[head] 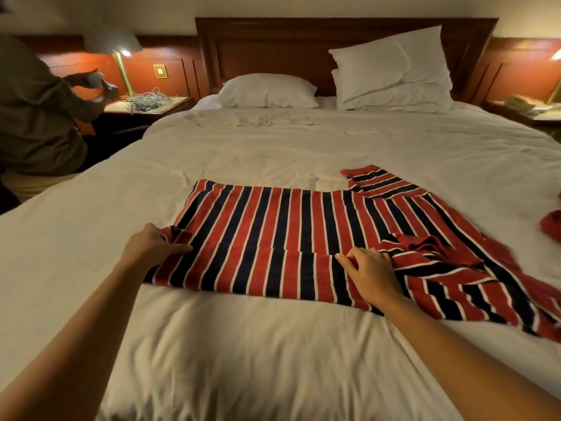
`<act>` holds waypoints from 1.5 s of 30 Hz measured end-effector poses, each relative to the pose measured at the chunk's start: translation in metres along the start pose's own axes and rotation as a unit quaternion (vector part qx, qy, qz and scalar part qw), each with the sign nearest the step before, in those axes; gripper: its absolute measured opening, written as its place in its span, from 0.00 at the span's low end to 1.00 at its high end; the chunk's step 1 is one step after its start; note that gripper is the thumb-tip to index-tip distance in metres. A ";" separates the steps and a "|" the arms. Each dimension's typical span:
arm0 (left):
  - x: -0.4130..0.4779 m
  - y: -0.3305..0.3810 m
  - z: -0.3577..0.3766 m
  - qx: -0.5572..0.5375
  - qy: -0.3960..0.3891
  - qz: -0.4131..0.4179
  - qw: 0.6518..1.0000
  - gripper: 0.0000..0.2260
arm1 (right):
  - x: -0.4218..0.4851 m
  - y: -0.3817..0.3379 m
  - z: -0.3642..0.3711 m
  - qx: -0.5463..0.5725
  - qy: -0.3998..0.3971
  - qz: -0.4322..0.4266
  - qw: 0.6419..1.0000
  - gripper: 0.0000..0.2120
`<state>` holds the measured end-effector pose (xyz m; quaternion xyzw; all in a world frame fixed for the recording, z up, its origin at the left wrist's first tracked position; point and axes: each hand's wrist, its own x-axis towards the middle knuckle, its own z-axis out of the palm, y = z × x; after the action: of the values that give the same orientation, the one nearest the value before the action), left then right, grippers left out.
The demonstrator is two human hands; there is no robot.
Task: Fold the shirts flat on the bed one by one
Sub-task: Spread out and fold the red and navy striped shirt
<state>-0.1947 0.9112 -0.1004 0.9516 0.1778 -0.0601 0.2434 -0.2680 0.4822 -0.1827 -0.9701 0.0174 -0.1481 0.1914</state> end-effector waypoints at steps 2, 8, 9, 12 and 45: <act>-0.006 -0.006 -0.007 0.049 -0.001 -0.019 0.999 0.35 | 0.000 0.001 0.000 -0.011 0.002 0.000 1.000 0.17; -0.017 -0.005 -0.035 -0.177 -0.060 -0.025 0.982 0.12 | -0.002 0.001 0.000 -0.028 0.013 0.009 0.999 0.20; -0.021 0.000 -0.037 -0.291 -0.087 -0.032 0.952 0.10 | -0.001 0.001 0.000 -0.031 0.012 0.011 0.999 0.20; -0.027 0.008 -0.040 -0.429 -0.136 -0.064 0.891 0.09 | -0.002 0.002 -0.001 -0.031 0.015 0.012 0.999 0.20; -0.012 -0.063 -0.065 -0.346 -0.201 -0.041 0.916 0.08 | -0.001 0.006 0.003 -0.033 0.028 0.006 0.999 0.19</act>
<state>-0.2267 0.9902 -0.0689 0.7677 0.1738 -0.1944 0.5853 -0.2677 0.4778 -0.1876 -0.9713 0.0331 -0.1735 0.1593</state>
